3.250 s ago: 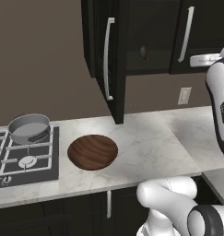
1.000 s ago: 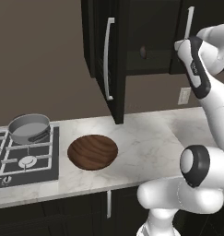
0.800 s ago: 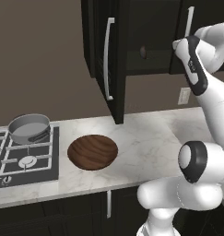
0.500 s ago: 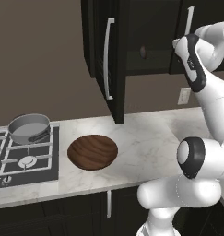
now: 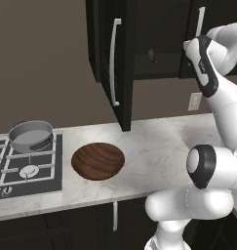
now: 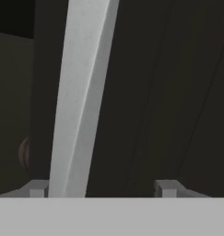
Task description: Open the cabinet and move the ladle to the pot. Then close the cabinet.
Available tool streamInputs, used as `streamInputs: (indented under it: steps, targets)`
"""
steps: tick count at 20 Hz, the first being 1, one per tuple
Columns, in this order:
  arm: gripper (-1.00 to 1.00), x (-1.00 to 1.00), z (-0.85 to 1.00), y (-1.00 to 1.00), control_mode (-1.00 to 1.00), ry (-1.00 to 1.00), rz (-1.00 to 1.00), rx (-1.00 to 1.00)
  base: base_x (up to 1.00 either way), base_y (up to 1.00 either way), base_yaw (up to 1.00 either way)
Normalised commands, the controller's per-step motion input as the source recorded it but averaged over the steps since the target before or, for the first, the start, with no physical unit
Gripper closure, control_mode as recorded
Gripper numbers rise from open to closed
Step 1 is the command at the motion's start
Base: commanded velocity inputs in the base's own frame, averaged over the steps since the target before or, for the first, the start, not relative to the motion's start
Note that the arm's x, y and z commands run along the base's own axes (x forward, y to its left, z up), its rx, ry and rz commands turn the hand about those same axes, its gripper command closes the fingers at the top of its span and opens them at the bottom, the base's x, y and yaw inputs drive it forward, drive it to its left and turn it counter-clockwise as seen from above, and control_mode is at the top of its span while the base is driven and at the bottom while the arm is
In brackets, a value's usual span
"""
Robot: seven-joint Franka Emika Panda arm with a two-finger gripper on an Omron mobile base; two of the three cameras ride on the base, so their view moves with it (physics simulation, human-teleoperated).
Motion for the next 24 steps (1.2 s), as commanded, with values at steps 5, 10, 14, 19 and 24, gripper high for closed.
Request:
streamInputs:
  steps: [5, 10, 14, 19, 24]
  targets:
    - [1.00, 0.00, 0.00, 0.00, -1.00, 0.00, 0.00, 0.00, 0.00, 0.00, 0.00]
    - [1.00, -0.06, -0.01, 0.00, -1.00, 0.00, 0.02, 0.00, 0.00, 0.00, 0.00]
    - [1.00, -0.27, 0.00, 0.00, -1.00, -0.02, 0.06, 0.00, 0.00, 0.00, 0.00]
    - [1.00, -0.29, 0.00, -0.06, -1.00, -0.03, 0.06, 0.00, 0.00, 0.00, 0.00]
    - [1.00, -0.38, 0.00, -0.16, -1.00, -0.03, 0.05, 0.00, 0.00, 0.00, 0.00]
